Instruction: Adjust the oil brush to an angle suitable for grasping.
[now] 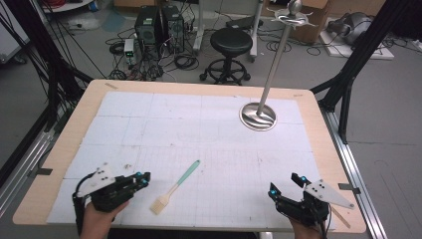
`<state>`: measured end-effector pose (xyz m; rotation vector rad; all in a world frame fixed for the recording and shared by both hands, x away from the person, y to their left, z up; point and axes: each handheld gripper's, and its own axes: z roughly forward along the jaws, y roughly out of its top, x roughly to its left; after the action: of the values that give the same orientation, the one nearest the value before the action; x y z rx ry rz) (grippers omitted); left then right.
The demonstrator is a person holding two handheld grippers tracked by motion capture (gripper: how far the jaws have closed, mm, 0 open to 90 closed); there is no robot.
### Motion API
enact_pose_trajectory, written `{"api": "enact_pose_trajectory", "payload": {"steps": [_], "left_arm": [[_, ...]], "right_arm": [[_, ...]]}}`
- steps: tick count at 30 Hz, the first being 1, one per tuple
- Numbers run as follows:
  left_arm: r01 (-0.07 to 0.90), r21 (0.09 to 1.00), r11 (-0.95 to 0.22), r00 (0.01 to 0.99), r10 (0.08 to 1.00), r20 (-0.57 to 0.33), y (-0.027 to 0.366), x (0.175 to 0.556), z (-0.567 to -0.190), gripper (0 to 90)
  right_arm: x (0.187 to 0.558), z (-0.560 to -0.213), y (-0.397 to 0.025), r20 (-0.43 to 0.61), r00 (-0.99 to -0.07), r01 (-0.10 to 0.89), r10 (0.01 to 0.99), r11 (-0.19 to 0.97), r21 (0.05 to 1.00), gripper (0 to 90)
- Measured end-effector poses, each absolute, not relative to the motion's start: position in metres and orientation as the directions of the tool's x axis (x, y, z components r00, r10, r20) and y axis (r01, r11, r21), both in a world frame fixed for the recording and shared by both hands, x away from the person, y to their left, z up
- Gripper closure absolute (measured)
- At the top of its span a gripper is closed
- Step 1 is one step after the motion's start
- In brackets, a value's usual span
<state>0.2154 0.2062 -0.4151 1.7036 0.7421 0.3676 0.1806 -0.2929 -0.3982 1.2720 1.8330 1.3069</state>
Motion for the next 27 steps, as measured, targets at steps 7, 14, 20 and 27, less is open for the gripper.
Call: {"api": "enact_pose_trajectory", "payload": {"steps": [7, 14, 20, 27], "left_arm": [[0.316, 0.912, -0.261, 0.801, 0.589, -0.109, 0.151, 0.217, -0.431, 89.6], [0.376, 0.870, -0.319, 0.800, 0.586, -0.131, 0.140, 0.222, -0.438, 89.6], [0.406, 0.803, -0.436, 0.797, 0.600, -0.077, 0.125, 0.226, -0.448, 89.6], [0.443, 0.792, -0.420, 0.756, 0.650, -0.078, 0.123, 0.233, -0.449, 89.6]], "right_arm": [[0.180, -0.398, -0.291, 0.084, -0.403, 0.382, 0.911, 0.084, 0.920, 19.1], [0.180, -0.398, -0.292, 0.081, -0.403, 0.381, 0.912, 0.086, 0.921, 19.2], [0.180, -0.398, -0.291, 0.080, -0.403, 0.384, 0.912, 0.089, 0.919, 19.1], [0.180, -0.399, -0.292, 0.080, -0.404, 0.385, 0.911, 0.090, 0.919, 19.2]]}}
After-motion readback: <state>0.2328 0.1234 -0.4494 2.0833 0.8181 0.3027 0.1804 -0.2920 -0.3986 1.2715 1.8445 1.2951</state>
